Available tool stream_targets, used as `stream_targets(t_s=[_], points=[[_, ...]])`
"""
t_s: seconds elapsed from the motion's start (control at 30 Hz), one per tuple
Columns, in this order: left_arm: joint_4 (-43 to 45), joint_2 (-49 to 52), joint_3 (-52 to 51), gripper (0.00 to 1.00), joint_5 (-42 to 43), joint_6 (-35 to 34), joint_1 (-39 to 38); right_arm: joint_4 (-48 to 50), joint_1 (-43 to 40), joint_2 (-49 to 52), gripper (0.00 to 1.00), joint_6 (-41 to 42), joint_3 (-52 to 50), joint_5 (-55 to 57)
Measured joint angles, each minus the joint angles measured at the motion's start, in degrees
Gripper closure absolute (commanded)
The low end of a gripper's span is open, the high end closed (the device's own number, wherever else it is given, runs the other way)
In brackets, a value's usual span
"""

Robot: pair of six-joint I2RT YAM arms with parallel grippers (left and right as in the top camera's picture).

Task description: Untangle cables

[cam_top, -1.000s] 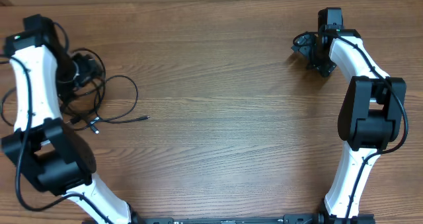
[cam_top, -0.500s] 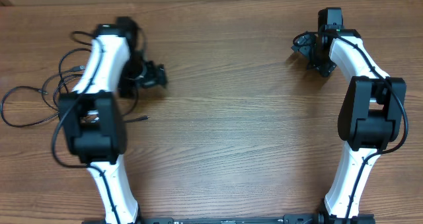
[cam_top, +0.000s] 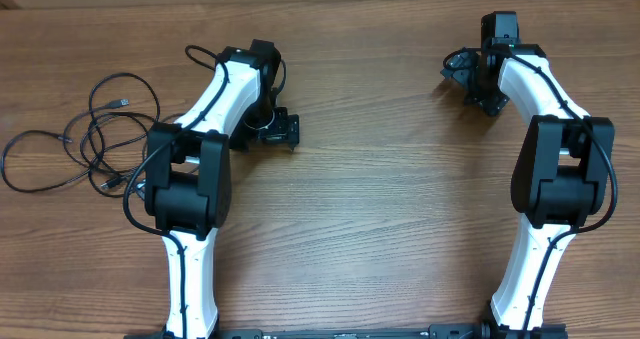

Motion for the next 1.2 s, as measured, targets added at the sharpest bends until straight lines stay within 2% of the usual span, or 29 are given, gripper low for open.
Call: stream_targets(t_s=[0.33,1.2], points=[[11.63,0.44,0.15,0.0,-5.4,0.0,-0.02,-0.02,0.0,0.0,0.0,0.0,0.0,0.04],[11.85,0.5,0.15,0.0,-5.66,0.0,0.02,0.02,0.0,0.0,0.0,-0.02,0.0,0.02]])
